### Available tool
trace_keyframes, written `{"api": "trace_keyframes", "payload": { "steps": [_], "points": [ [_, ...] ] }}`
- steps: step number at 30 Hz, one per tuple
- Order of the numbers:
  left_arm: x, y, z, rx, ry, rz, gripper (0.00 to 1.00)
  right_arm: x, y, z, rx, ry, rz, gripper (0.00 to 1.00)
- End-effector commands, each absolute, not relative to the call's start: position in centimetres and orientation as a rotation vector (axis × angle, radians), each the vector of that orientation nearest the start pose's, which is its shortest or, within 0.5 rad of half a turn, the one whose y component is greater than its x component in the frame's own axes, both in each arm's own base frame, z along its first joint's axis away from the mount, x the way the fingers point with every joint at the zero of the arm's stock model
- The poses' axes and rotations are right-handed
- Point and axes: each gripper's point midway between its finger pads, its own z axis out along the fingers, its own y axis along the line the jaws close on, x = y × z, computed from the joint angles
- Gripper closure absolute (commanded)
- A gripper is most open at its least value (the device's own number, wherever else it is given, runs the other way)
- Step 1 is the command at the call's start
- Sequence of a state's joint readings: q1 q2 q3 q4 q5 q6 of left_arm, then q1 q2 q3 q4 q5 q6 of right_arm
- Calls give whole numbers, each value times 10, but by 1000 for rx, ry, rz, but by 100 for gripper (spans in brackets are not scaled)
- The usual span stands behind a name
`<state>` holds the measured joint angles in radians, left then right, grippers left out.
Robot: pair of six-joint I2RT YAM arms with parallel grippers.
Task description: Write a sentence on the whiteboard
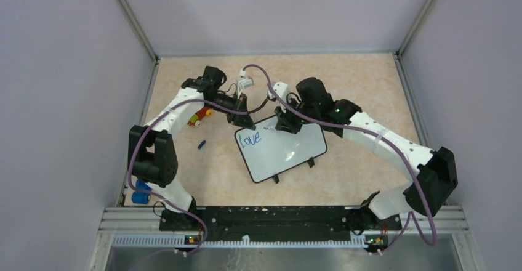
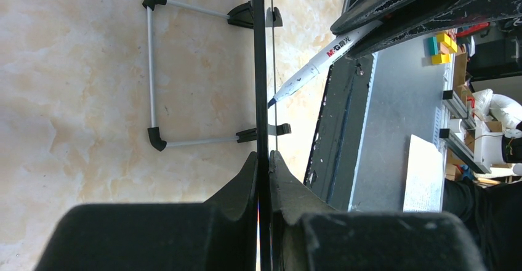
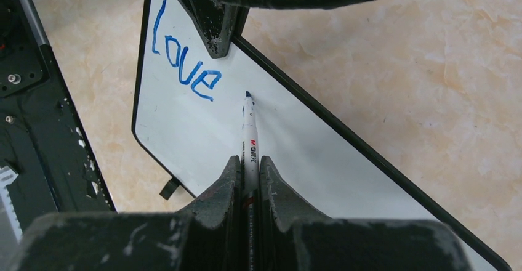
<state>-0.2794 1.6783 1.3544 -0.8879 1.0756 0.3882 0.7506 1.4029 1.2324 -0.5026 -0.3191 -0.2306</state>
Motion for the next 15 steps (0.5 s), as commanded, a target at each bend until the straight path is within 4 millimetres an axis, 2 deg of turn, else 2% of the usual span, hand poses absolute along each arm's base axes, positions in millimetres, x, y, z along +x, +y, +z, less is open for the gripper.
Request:
{"api": "trace_keyframes", "payload": {
  "steps": [1, 10, 15],
  "points": [
    [265, -239, 193, 1086, 2100, -1426, 100, 270, 312, 225, -1193, 1870, 639, 100],
    [266, -239, 192, 1086, 2103, -1426, 100, 259, 316, 212, -1245, 1886, 657, 100],
    [266, -239, 191, 1086, 2105, -1425, 100, 255, 310, 206, -1254, 1898, 648, 100]
  ]
}}
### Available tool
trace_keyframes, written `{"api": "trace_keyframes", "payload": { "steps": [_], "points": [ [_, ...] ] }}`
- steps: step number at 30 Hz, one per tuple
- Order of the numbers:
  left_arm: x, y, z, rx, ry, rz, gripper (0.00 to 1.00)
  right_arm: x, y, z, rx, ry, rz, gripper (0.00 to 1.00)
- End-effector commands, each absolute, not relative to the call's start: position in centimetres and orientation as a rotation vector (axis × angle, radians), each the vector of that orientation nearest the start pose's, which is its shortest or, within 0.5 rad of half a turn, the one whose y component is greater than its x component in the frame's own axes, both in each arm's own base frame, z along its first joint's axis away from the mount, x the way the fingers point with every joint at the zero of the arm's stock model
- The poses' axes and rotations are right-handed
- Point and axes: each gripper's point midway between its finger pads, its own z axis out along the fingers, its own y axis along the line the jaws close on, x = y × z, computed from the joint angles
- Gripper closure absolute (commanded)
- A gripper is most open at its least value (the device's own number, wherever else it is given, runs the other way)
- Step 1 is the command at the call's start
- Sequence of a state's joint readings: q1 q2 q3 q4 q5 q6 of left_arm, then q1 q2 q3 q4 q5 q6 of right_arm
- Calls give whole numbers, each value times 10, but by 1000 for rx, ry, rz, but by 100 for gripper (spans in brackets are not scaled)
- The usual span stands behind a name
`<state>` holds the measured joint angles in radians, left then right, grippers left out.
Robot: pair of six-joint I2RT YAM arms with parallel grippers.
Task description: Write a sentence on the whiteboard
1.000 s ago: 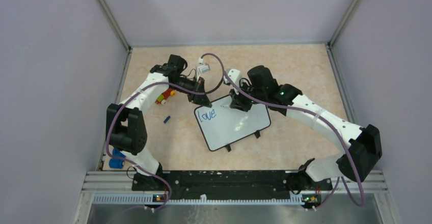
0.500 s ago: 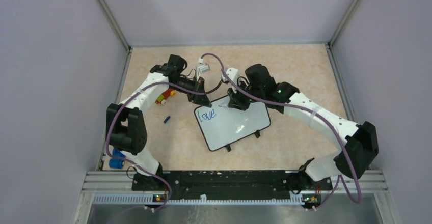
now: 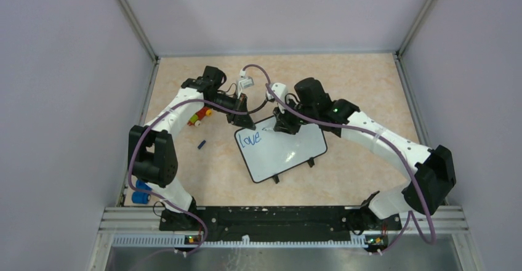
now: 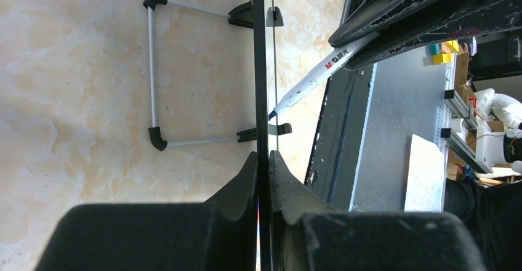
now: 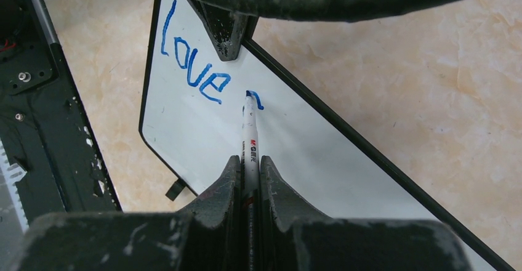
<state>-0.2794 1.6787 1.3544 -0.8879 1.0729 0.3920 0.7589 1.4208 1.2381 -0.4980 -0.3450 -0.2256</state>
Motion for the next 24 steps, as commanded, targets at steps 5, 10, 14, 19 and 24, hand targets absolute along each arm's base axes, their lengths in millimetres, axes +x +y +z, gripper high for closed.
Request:
{"api": "trace_keyframes", "payload": {
  "steps": [5, 10, 14, 19, 24],
  "points": [
    [266, -239, 190, 1083, 2109, -1430, 100, 251, 304, 202, -1259, 1908, 635, 100],
    [266, -239, 190, 1083, 2110, -1429, 100, 246, 299, 195, -1267, 1926, 629, 100],
    [266, -239, 190, 1082, 2111, -1428, 100, 243, 295, 190, -1268, 1936, 626, 100],
    [266, -239, 190, 1081, 2112, -1428, 100, 236, 295, 184, -1278, 1946, 654, 100],
    [266, -239, 190, 1081, 2112, -1428, 100, 232, 302, 180, -1300, 1945, 682, 100]
  ]
}}
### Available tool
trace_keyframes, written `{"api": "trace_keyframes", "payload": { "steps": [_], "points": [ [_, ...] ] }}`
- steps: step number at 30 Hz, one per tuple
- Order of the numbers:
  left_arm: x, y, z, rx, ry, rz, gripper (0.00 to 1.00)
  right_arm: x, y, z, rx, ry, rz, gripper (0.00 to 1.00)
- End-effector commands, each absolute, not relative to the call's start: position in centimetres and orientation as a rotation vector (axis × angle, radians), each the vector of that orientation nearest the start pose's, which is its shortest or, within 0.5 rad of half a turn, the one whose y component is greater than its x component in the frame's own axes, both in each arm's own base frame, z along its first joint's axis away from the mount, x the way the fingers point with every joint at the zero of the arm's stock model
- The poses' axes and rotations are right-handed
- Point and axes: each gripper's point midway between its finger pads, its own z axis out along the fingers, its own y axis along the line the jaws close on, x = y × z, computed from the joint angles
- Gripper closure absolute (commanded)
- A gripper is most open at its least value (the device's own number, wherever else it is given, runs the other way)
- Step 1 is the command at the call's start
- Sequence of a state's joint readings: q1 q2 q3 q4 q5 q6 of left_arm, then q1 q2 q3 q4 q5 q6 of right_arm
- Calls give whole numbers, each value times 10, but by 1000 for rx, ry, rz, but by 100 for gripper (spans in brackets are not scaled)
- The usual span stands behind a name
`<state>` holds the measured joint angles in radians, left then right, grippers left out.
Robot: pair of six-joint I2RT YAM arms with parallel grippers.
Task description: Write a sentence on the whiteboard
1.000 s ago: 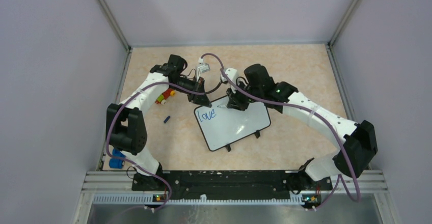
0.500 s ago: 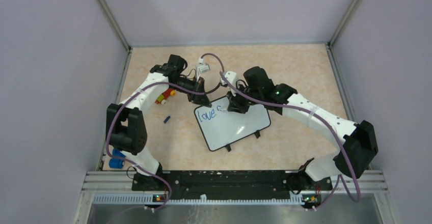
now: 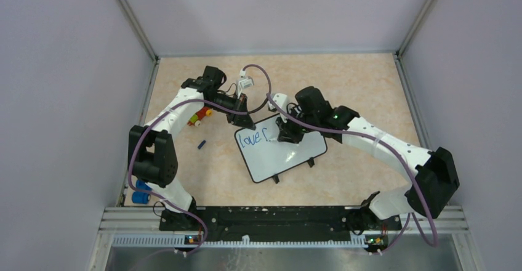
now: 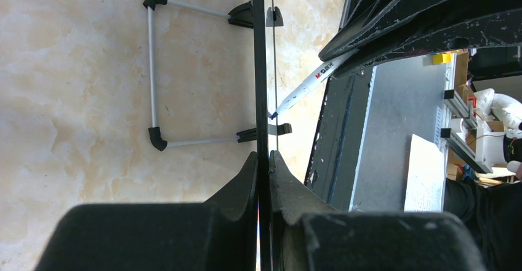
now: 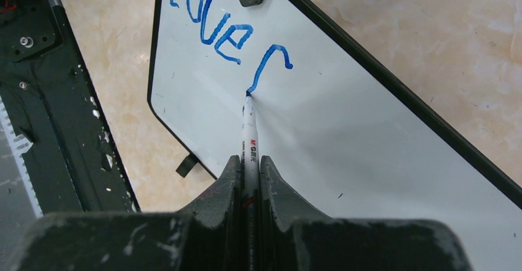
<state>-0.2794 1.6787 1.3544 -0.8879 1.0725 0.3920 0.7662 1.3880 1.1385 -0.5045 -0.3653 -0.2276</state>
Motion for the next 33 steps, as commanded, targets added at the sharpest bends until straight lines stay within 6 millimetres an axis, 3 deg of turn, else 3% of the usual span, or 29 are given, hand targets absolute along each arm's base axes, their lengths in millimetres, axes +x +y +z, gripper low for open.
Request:
{"api": "trace_keyframes", "payload": {
  "steps": [1, 9, 17, 33],
  "points": [
    [266, -239, 190, 1083, 2110, -1426, 100, 231, 305, 181, -1307, 1940, 685, 100],
    [265, -238, 190, 1085, 2108, -1422, 100, 227, 323, 203, -1316, 1881, 755, 100],
    [265, -239, 191, 1085, 2104, -1426, 100, 234, 323, 224, -1271, 1836, 747, 100],
    [266, -238, 189, 1082, 2114, -1425, 100, 255, 314, 210, -1238, 1881, 645, 100]
  ]
}}
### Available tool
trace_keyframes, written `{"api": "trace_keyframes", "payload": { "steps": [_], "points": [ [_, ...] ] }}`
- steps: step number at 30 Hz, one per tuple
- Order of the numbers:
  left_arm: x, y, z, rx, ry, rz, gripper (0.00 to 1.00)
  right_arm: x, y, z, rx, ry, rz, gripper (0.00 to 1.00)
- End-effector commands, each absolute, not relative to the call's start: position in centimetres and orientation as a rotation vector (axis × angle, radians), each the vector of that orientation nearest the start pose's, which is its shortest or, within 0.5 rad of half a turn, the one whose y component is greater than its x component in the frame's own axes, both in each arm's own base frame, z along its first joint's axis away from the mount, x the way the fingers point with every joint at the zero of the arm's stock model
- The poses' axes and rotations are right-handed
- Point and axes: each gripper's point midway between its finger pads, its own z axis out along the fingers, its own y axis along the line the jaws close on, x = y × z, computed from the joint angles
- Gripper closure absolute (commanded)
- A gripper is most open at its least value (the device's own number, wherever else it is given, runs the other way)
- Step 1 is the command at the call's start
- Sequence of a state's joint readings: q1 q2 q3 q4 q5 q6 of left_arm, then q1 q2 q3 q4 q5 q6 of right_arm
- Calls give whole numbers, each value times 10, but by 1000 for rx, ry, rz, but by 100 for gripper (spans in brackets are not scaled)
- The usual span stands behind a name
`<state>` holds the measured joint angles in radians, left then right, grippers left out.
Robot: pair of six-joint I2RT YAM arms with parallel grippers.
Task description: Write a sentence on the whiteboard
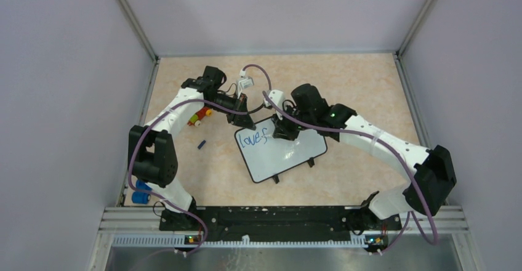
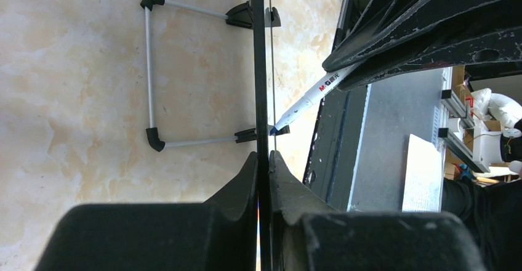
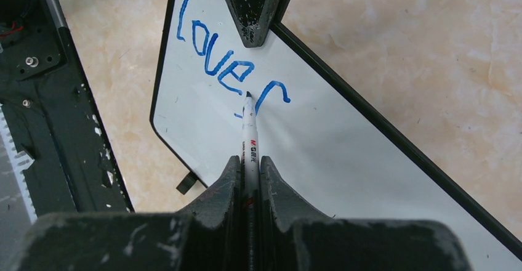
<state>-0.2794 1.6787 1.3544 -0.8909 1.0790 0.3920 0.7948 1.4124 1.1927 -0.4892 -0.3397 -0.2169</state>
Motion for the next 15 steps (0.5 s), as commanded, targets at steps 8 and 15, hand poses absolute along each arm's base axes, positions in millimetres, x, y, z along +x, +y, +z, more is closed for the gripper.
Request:
{"api": "trace_keyframes", "payload": {
  "steps": [8, 15],
  "points": [
    [267, -239, 189, 1081, 2113, -1427, 100, 258, 297, 215, -1219, 1886, 608, 100],
    [266, -239, 190, 1079, 2114, -1425, 100, 252, 298, 217, -1236, 1877, 637, 100]
  ]
}}
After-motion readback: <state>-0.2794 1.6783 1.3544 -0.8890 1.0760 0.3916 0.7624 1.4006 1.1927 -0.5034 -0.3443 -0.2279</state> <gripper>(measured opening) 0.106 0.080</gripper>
